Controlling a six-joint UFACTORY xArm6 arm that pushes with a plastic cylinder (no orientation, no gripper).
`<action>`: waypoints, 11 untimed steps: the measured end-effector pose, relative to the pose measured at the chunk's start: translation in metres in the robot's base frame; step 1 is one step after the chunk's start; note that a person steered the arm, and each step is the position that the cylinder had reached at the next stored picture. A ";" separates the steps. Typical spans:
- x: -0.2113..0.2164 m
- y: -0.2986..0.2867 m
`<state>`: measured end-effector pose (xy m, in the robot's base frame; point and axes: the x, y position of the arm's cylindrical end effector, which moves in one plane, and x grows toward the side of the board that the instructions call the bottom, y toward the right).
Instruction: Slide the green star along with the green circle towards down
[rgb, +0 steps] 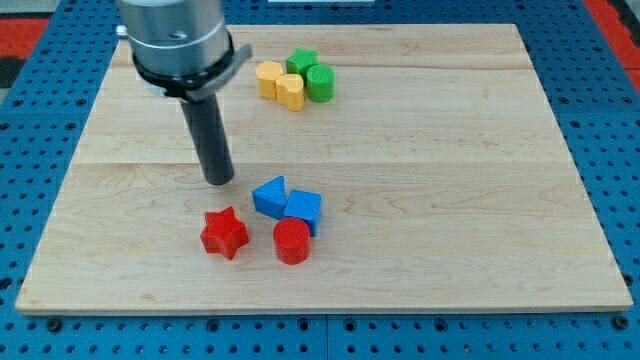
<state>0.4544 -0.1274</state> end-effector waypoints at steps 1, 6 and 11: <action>-0.026 -0.022; -0.192 0.045; -0.161 0.117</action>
<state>0.2934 -0.0107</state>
